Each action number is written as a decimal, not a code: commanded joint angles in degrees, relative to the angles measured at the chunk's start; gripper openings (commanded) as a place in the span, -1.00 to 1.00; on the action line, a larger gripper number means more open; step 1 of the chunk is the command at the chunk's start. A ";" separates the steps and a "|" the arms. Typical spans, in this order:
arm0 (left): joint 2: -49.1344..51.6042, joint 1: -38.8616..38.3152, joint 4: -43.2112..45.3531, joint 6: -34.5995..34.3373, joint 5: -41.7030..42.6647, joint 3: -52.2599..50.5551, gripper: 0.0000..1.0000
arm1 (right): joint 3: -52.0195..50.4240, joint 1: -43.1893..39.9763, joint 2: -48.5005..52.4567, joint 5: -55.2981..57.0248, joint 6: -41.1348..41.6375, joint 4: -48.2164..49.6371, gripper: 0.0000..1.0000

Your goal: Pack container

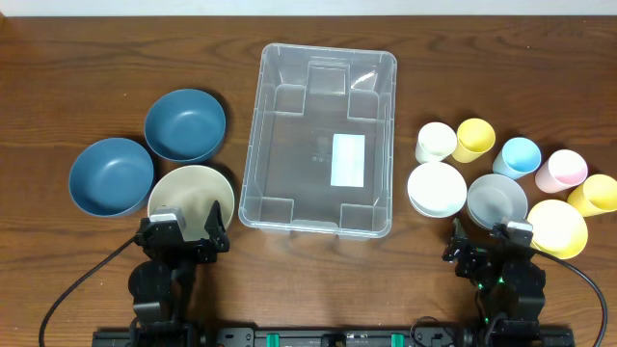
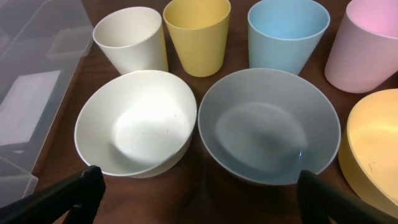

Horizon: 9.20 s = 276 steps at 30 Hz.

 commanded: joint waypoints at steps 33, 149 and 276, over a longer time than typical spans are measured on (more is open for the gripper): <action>61.81 11.37 -38.71 -20.02 -17.18 44.26 0.96 | -0.11 -0.59 -0.33 0.42 -0.63 -0.09 0.98; 106.40 -24.09 -1.33 -17.33 0.31 73.59 -0.88 | -0.11 -0.59 -0.33 0.42 -0.63 -0.09 0.98; 92.85 -26.27 -5.66 -6.93 1.86 68.67 0.00 | -0.11 -0.59 -0.33 0.42 -0.63 -0.09 0.98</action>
